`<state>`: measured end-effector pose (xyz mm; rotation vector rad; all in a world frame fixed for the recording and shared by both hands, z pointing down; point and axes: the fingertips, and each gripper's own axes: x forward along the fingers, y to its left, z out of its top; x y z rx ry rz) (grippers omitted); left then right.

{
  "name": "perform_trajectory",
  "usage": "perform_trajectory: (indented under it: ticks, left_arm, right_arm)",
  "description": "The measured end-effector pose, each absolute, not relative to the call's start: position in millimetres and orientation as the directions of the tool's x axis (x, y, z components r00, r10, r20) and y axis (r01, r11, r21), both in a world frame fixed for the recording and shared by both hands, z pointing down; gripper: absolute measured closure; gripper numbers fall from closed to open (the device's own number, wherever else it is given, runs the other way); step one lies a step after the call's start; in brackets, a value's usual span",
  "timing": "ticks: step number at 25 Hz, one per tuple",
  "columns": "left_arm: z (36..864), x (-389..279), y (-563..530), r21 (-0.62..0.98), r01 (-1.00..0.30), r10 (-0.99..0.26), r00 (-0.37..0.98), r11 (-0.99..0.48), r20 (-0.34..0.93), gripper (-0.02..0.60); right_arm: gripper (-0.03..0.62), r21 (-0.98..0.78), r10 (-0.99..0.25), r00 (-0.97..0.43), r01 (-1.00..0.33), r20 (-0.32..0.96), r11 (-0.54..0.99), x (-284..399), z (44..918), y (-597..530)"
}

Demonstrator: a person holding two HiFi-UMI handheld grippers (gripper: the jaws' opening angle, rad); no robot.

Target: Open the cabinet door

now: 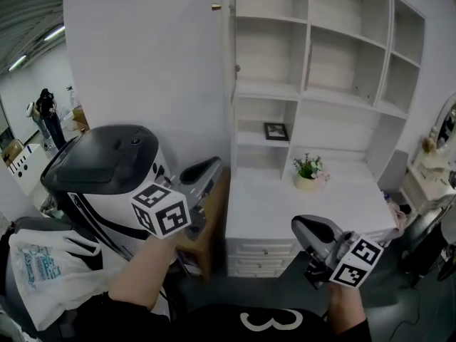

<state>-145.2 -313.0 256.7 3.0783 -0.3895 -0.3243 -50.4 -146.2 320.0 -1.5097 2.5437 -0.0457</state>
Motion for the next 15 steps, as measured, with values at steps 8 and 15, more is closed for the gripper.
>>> perform_trajectory:
  ticks: [8, 15]
  left_arm:
    - [334.7, -142.2, -184.4, 0.072, -0.088, -0.096, 0.987, -0.994, -0.130, 0.574]
    - [354.7, -153.4, -151.9, 0.092, -0.080, -0.092, 0.987, -0.993, -0.129, 0.574]
  right_arm:
    - [0.591, -0.115, -0.863, -0.488, -0.858, -0.129, 0.501, -74.7, 349.3, -121.4]
    - [0.591, -0.106, -0.888, -0.436, -0.885, -0.145, 0.452, -79.8, 361.2, -103.9]
